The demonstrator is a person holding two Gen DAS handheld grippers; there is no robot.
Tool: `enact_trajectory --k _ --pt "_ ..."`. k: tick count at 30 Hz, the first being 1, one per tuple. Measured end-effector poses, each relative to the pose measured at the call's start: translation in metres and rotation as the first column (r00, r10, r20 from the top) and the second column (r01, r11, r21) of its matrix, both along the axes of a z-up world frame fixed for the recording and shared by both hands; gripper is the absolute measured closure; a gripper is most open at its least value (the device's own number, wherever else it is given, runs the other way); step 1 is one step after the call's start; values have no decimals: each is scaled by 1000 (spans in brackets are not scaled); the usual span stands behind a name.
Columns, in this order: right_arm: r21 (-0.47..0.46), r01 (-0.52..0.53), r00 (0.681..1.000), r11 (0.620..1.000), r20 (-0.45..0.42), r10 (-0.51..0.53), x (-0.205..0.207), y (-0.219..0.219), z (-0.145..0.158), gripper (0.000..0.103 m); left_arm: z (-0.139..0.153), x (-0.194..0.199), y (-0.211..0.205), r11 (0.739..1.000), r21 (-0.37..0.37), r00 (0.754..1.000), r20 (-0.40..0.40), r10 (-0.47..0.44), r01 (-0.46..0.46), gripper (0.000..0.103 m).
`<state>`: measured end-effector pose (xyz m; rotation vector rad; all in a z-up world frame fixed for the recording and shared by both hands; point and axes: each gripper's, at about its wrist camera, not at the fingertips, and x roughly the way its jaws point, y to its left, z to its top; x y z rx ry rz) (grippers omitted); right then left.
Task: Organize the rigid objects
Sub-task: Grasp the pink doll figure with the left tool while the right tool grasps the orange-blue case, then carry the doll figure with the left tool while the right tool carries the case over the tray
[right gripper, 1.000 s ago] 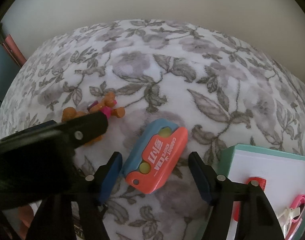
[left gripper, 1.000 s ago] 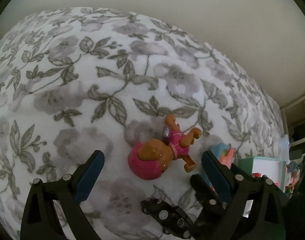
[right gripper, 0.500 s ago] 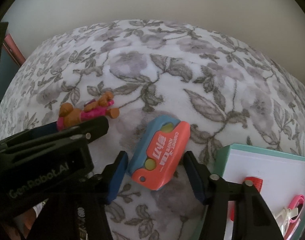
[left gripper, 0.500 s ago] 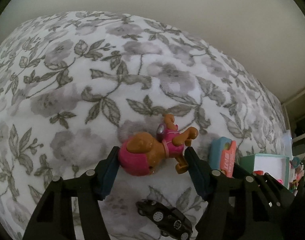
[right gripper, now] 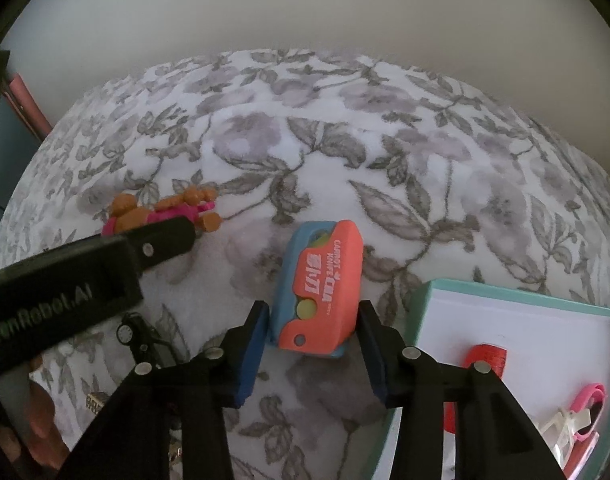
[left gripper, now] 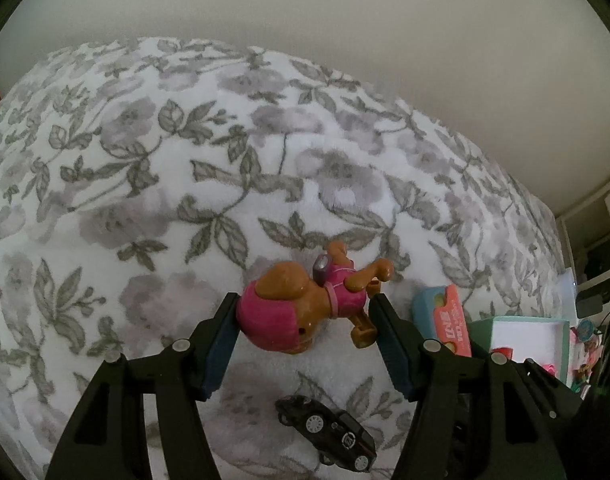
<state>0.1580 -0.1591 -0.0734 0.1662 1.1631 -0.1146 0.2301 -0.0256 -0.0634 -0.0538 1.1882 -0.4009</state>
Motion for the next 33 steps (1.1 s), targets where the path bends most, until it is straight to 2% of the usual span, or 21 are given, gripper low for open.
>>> enact_trajectory --k 12,13,15,21,27,30,33 --pt "39 17 998 999 61 -19 -38 -11 38 66 44 -21 -5 999 25 996 88 -23 21 36" --pt "40 19 997 999 69 -22 -43 -13 43 68 49 -23 -5 999 28 995 95 -25 23 36" --pt "38 28 996 999 79 -31 -52 -16 51 80 60 -30 -7 999 32 993 113 -30 27 36" --pt "102 48 993 994 101 -59 -82 -28 66 80 82 -54 -15 999 26 990 131 -48 45 36" --pt "110 73 985 991 151 -89 -114 -31 88 80 101 -84 -19 998 10 988 145 -60 59 36" --pt "131 110 975 985 179 -133 -136 -39 102 80 107 -101 -19 998 -7 987 145 -64 66 36" --pt "156 149 963 976 202 -179 -158 -50 111 80 108 -121 -24 996 16 984 153 -87 85 36"
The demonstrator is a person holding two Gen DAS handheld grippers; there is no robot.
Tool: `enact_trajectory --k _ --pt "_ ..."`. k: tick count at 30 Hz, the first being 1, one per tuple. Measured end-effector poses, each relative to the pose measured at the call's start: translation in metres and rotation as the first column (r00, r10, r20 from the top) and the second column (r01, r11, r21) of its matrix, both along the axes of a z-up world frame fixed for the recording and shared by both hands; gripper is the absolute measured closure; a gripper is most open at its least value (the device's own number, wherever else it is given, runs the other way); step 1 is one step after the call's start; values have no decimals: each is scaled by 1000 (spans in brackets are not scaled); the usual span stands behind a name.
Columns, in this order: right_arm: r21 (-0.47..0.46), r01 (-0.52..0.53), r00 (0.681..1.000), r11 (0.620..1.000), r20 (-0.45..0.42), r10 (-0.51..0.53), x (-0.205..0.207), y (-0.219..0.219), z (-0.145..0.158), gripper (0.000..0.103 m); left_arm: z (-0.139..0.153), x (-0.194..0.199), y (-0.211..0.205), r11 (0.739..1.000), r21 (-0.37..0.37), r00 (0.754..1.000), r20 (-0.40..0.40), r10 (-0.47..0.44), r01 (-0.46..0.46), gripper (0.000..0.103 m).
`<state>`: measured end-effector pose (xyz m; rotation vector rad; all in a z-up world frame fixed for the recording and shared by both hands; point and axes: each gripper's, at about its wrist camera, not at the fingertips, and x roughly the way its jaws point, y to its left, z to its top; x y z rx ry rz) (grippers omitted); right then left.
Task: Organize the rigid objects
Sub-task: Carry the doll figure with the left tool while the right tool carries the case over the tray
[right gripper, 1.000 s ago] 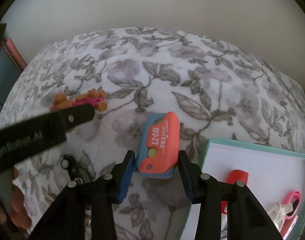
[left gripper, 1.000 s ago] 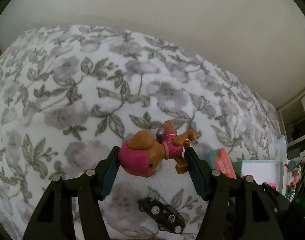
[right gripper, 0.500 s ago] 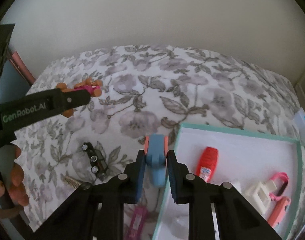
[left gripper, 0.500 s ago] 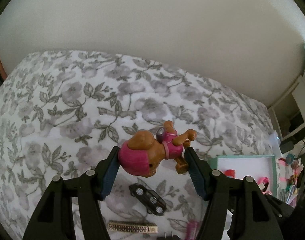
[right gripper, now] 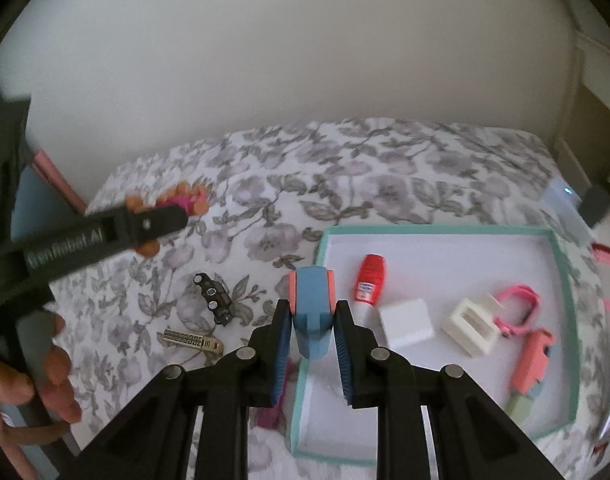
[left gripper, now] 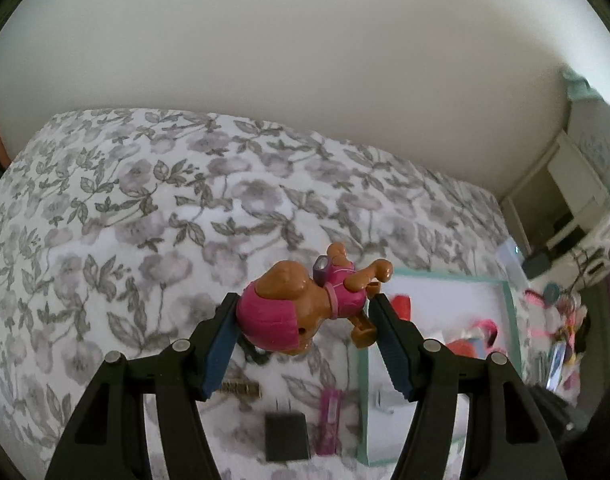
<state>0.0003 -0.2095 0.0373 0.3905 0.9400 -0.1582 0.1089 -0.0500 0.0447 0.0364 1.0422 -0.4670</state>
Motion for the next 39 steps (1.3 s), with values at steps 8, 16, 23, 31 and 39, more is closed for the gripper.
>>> enact_trajectory --k 8,16,23,31,39 --pt "17 135 990 991 32 -136 -60 -28 10 80 -13 -50 -30 992 52 994 -12 -112 112 36" --pt "-17 242 970 970 -12 -242 -99 -52 1 80 -24 -92 -60 972 115 979 -11 -206 206 37" --pt "-17 261 963 965 -73 -261 -108 -66 -18 80 -52 -116 -90 936 214 960 -50 -276 280 37" --pt "27 254 962 967 -110 -250 -107 -72 -33 80 -72 -127 -107 915 247 948 -87 -307 319 41" --pt "69 269 958 961 -126 -259 -104 -79 -41 80 -82 -123 -107 914 260 950 -114 -290 310 41"
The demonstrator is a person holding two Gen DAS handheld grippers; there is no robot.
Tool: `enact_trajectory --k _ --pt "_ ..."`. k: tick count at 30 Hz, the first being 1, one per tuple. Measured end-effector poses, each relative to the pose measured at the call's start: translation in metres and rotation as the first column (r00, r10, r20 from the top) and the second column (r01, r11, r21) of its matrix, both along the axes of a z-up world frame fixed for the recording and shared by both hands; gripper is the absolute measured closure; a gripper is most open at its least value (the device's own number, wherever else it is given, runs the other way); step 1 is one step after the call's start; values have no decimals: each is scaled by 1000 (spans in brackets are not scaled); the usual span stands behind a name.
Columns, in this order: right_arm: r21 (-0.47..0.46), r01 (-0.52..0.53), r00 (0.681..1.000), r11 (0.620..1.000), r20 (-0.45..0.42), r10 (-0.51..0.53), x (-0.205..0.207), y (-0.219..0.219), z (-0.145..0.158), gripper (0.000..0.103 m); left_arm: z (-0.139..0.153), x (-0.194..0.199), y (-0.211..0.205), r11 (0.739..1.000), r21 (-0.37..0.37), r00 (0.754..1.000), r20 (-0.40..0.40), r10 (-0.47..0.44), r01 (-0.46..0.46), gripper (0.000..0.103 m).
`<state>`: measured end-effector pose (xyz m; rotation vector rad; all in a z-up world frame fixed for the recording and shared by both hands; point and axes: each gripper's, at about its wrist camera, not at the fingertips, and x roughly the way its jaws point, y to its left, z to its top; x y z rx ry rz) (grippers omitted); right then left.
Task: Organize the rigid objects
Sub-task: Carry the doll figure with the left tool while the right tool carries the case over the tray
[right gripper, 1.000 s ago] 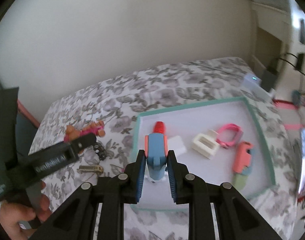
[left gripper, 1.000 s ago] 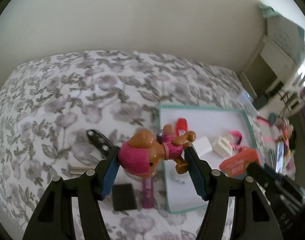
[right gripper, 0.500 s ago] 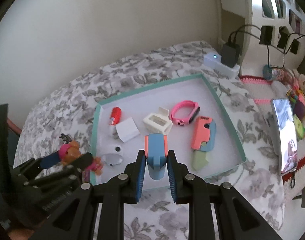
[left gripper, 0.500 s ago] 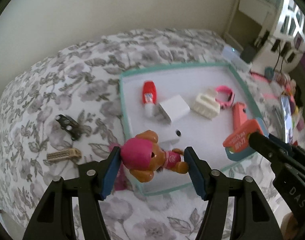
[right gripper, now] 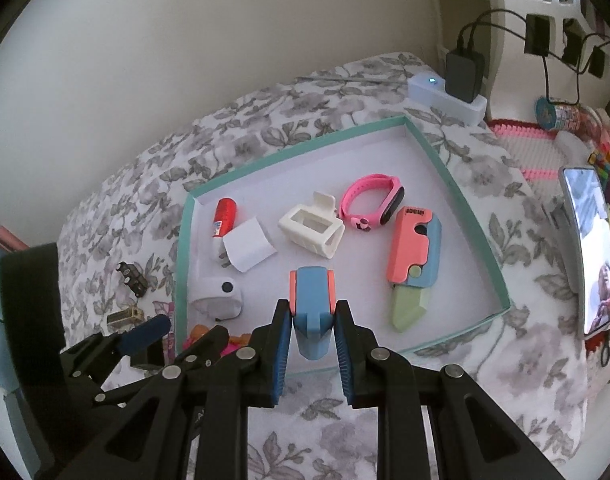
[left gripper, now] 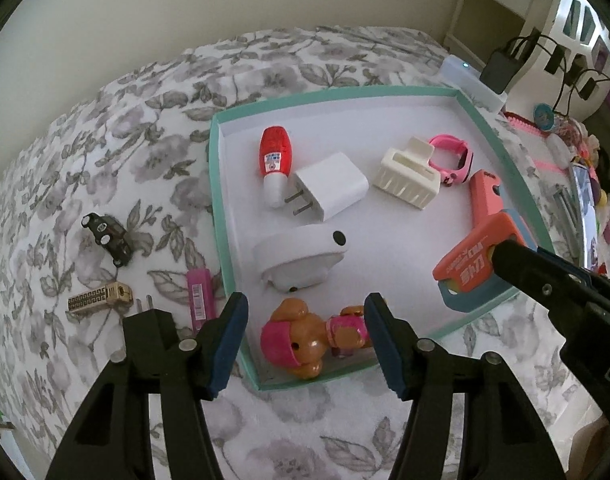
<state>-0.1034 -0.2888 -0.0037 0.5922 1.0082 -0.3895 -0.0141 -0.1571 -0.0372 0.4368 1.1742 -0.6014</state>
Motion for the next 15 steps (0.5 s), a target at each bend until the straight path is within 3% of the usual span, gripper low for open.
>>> enact_trajectory --k 15 --pt "74 43 998 996 -42 -40 0 -13 -21 80 -12 9 7 998 -40 995 -90 48 -52 41"
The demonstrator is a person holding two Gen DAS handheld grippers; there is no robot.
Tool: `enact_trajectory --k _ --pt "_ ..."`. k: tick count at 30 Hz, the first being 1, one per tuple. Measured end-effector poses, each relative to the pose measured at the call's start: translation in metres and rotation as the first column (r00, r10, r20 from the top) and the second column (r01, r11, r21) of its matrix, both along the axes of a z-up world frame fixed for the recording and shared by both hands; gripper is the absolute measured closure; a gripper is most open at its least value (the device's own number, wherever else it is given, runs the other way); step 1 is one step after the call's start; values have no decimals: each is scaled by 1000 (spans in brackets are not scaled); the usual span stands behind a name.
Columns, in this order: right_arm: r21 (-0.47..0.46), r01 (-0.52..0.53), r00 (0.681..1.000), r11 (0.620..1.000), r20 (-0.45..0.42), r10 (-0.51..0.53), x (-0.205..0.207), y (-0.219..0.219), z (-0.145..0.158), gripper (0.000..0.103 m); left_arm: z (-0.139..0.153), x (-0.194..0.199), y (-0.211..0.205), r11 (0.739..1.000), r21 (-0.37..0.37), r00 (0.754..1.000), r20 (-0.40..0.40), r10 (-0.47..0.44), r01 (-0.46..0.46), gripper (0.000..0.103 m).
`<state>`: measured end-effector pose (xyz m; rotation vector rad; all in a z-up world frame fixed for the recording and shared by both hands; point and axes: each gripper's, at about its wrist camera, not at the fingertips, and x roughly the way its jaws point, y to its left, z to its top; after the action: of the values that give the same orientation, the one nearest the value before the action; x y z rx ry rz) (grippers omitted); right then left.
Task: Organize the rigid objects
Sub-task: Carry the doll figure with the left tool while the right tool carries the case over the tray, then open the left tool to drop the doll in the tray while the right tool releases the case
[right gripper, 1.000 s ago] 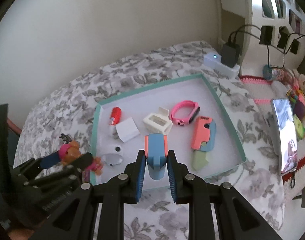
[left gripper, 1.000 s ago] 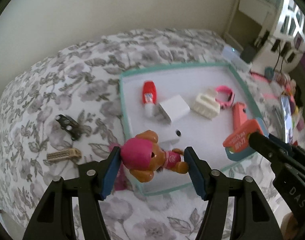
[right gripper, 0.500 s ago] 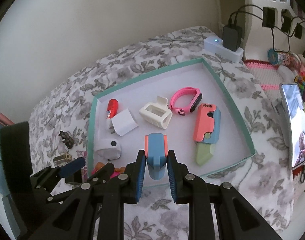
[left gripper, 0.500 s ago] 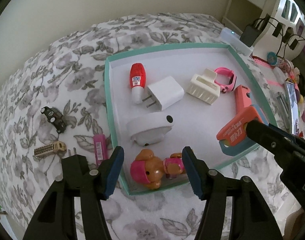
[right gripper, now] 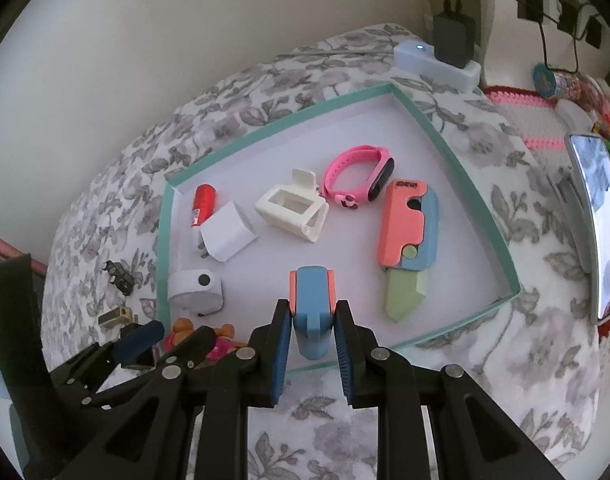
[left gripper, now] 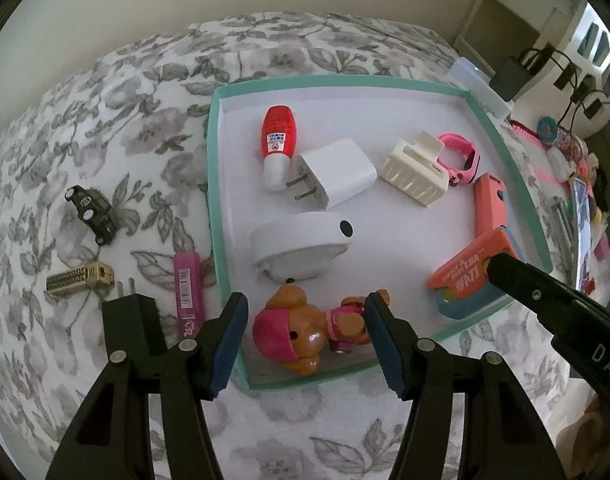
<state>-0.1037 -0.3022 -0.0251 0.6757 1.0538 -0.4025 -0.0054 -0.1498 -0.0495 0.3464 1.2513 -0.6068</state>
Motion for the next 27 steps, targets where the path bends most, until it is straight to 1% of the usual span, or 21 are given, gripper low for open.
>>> enact_trajectory --k 4,9,11,13,14,17,21,27 --pt "-5 19 1000 1000 -12 -19 -2 -3 0 78 1 0 0 1000 10 1000 -11 2 -2 41" --pt "-6 32 999 999 -13 -32 -3 -7 1 77 3 2 0 1000 13 1000 -17 13 -13 41" --pt "-21 40 999 999 -23 -40 -3 -6 1 77 5 3 1 1000 9 1000 -17 18 -18 41" --pt "-44 43 998 998 -38 -45 -4 -7 2 70 7 4 2 1000 4 1000 -19 24 -23 41" --pt "-49 44 998 998 -43 -46 -4 -7 1 69 8 4 3 1000 1 999 -20 27 -27 41" --pt "-64 49 997 997 -53 -53 -5 -9 1 69 13 5 5 999 -8 999 -11 36 -36 41" --pt "-119 45 996 992 -70 -54 -5 -10 4 69 19 9 8 998 -14 998 10 57 -57 41" --pt "-141 22 997 990 -67 -32 -2 -6 7 69 26 17 16 994 -18 993 47 104 -104 41"
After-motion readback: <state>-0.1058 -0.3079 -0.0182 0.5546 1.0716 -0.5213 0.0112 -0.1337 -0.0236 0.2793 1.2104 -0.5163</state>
